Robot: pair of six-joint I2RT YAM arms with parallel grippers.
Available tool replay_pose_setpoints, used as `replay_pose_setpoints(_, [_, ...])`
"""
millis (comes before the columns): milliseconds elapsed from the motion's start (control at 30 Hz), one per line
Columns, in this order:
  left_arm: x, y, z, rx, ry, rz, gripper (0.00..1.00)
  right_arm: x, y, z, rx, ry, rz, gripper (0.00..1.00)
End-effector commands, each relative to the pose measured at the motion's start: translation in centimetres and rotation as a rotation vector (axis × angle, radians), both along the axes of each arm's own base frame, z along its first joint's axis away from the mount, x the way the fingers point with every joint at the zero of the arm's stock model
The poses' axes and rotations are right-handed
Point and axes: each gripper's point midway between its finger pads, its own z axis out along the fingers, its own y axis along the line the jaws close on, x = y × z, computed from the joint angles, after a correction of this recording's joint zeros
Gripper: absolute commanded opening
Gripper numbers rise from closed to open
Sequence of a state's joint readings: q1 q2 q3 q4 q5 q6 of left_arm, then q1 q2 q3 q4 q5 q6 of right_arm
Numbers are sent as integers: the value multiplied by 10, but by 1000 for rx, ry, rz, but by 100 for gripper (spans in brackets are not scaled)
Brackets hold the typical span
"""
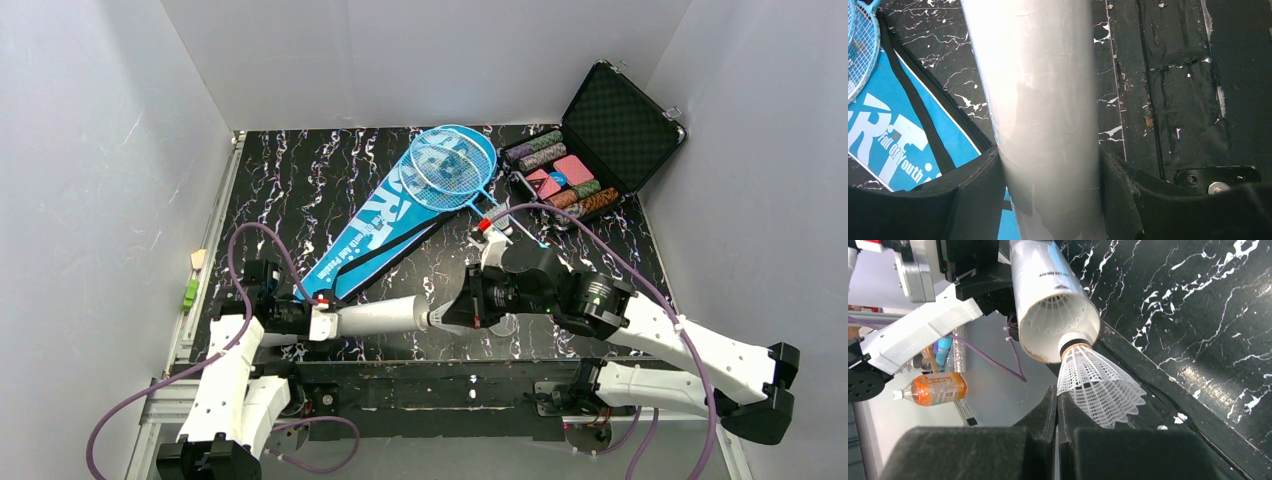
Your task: Pack up the badminton gear
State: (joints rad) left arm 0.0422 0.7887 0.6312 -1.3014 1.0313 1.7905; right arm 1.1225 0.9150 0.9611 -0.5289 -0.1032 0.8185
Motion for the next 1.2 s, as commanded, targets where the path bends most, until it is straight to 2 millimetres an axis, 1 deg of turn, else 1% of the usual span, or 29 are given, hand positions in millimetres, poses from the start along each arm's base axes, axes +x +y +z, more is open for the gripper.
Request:
replay_pose_setpoints(0, [-2, -9, 20, -72, -34, -20, 5, 13, 19, 37, 99, -83, -9, 1])
replay_pose_setpoints(200, [-4, -10, 20, -80, -31, -23, 5, 17, 38, 42, 147, -97, 4, 1])
replay_pose_setpoints(300, [-4, -10, 21, -81, -33, -23, 5, 14, 47, 46, 186, -86, 28, 1])
replay_pose_setpoints(367, [-4, -11, 22, -87, -34, -25, 5, 12, 52, 45, 202, -72, 36, 1])
replay_pose_setpoints(433, [-4, -12, 25, -98, -35, -22, 5, 12, 54, 38, 203, -56, 34, 2])
replay_pose_setpoints(467, [-5, -13, 27, -106, -27, -21, 5, 11, 54, 35, 202, -46, 31, 9])
replay_pose_setpoints(533, [-7, -14, 30, -115, -19, -26, 6, 9, 54, 37, 229, -40, 32, 25])
replay_pose_setpoints(567, [-9, -15, 30, -115, -16, -33, 6, 8, 52, 38, 236, -41, 30, 33])
replay_pose_setpoints(600, [-10, -15, 31, -116, -12, -35, 6, 8, 50, 39, 241, -46, 27, 37])
replay_pose_setpoints(700, [-8, -15, 33, -121, -8, -33, 6, 8, 43, 44, 250, -65, 12, 46])
replay_pose_setpoints(800, [-8, -16, 36, -130, -9, -29, 6, 9, 33, 51, 246, -84, -9, 50])
replay_pose_setpoints(933, [-8, -16, 37, -132, -11, -28, 5, 13, 10, 68, 254, -144, -62, 52])
replay_pose_setpoints(967, [-8, -16, 37, -130, -11, -28, 5, 12, 5, 70, 254, -155, -66, 52])
replay_pose_setpoints(1000, [-8, -16, 37, -130, -10, -27, 6, 16, -1, 71, 252, -171, -97, 52])
replay_pose_setpoints(1067, [-7, -16, 39, -129, -15, -27, 5, 19, -7, 62, 213, -174, -118, 53])
replay_pose_setpoints(1167, [-6, -17, 43, -143, -19, -25, 5, 23, -5, 40, 113, -152, -124, 58])
